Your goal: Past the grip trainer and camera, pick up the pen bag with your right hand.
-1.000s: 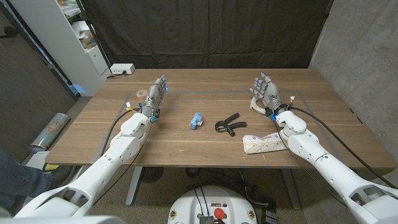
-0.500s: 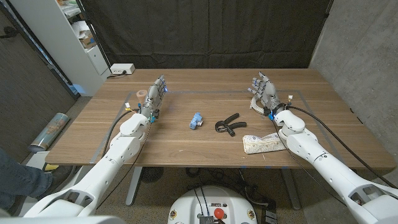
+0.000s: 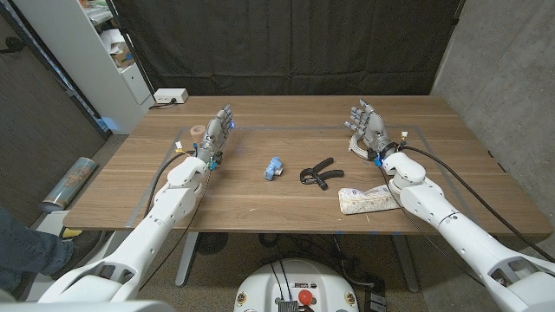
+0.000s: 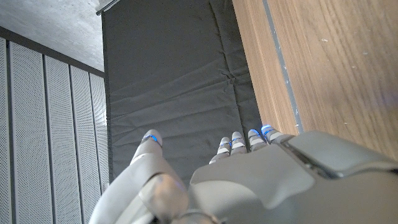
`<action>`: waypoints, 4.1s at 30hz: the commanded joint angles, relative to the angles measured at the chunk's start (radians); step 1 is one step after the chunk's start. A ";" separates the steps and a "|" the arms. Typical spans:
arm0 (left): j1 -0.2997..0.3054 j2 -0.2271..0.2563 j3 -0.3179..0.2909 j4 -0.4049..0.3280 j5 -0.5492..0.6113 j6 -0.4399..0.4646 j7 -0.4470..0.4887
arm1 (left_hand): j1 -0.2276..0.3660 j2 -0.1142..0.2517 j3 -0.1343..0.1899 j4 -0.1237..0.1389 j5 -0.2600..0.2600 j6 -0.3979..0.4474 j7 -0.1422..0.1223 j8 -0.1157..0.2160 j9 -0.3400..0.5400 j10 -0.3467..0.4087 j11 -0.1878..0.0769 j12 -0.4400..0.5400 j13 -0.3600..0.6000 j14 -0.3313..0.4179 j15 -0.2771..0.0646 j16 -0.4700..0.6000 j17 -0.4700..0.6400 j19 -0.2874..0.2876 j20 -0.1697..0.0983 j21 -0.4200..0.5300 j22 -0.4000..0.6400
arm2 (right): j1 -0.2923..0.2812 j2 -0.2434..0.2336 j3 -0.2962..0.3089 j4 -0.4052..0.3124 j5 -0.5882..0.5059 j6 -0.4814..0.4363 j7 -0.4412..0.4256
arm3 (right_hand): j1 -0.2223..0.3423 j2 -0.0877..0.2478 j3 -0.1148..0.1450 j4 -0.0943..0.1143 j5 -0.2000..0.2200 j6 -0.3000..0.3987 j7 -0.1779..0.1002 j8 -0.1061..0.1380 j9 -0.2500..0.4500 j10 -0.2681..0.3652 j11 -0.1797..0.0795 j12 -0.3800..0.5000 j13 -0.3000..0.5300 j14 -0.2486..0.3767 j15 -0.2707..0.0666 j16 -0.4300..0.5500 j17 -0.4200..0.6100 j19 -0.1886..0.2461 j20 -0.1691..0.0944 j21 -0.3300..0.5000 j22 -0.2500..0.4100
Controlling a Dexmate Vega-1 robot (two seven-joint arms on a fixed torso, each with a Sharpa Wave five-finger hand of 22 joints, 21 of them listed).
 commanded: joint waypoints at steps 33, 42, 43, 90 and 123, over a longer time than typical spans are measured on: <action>0.005 -0.019 -0.029 -0.022 0.007 0.029 -0.013 | 0.012 0.025 0.012 -0.002 -0.007 -0.004 0.004 0.004 0.004 -0.009 0.005 0.004 -0.001 -0.015 0.002 0.005 0.005 -0.020 0.005 -0.006 0.002 | -0.056 -0.043 0.031 -0.028 0.002 0.101 0.058 | 0.019 0.004 0.000 -0.007 0.011 0.010 -0.012 0.006 0.002 0.009 0.000 0.013 0.004 0.007 -0.014 0.004 -0.008 0.013 0.001 -0.015 0.004; 0.006 -0.015 -0.018 -0.037 0.023 0.031 -0.007 | 0.013 0.028 0.012 -0.003 -0.009 -0.003 0.004 0.004 0.004 -0.010 0.005 0.004 -0.001 -0.015 0.002 0.005 0.005 -0.021 0.008 -0.007 0.002 | -0.076 -0.067 0.042 -0.059 0.005 0.111 0.073 | 0.021 0.005 -0.001 -0.008 0.012 0.010 -0.013 0.006 0.002 0.011 0.002 0.014 0.004 0.009 -0.014 0.004 -0.010 0.017 0.000 -0.018 0.004; 0.007 -0.015 -0.018 -0.038 0.023 0.028 -0.009 | 0.013 0.028 0.013 -0.003 -0.010 -0.003 0.004 0.004 0.004 -0.009 0.005 0.004 -0.001 -0.015 0.002 0.005 0.005 -0.021 0.008 -0.008 0.002 | -0.079 -0.069 0.043 -0.063 0.006 0.112 0.072 | 0.021 0.005 -0.001 -0.008 0.012 0.010 -0.013 0.005 0.002 0.011 0.001 0.014 0.004 0.009 -0.013 0.005 -0.010 0.018 0.000 -0.018 0.004; 0.006 -0.012 0.008 -0.074 0.030 0.051 -0.004 | 0.021 0.040 0.016 -0.009 -0.019 -0.002 0.001 0.003 0.004 -0.010 0.000 0.004 -0.003 -0.017 0.002 0.005 0.005 -0.026 0.017 -0.012 0.002 | -0.230 -0.159 0.118 -0.175 0.046 0.181 0.107 | 0.026 0.007 -0.010 -0.011 0.019 0.016 -0.020 0.007 0.001 0.017 -0.001 0.017 0.005 -0.002 -0.011 0.001 -0.020 0.005 0.005 -0.048 0.004; 0.020 -0.012 0.025 -0.115 0.028 0.065 0.011 | 0.029 0.046 0.018 -0.016 -0.026 -0.002 0.000 0.003 0.004 -0.011 -0.003 0.004 -0.003 -0.017 0.001 0.005 0.005 -0.028 0.021 -0.013 0.003 | -0.315 -0.203 0.176 -0.217 0.069 0.236 0.133 | 0.029 0.010 -0.014 -0.013 0.024 0.020 -0.027 0.008 0.001 0.031 -0.004 0.021 0.005 0.014 -0.013 0.007 -0.025 0.029 0.006 -0.055 0.004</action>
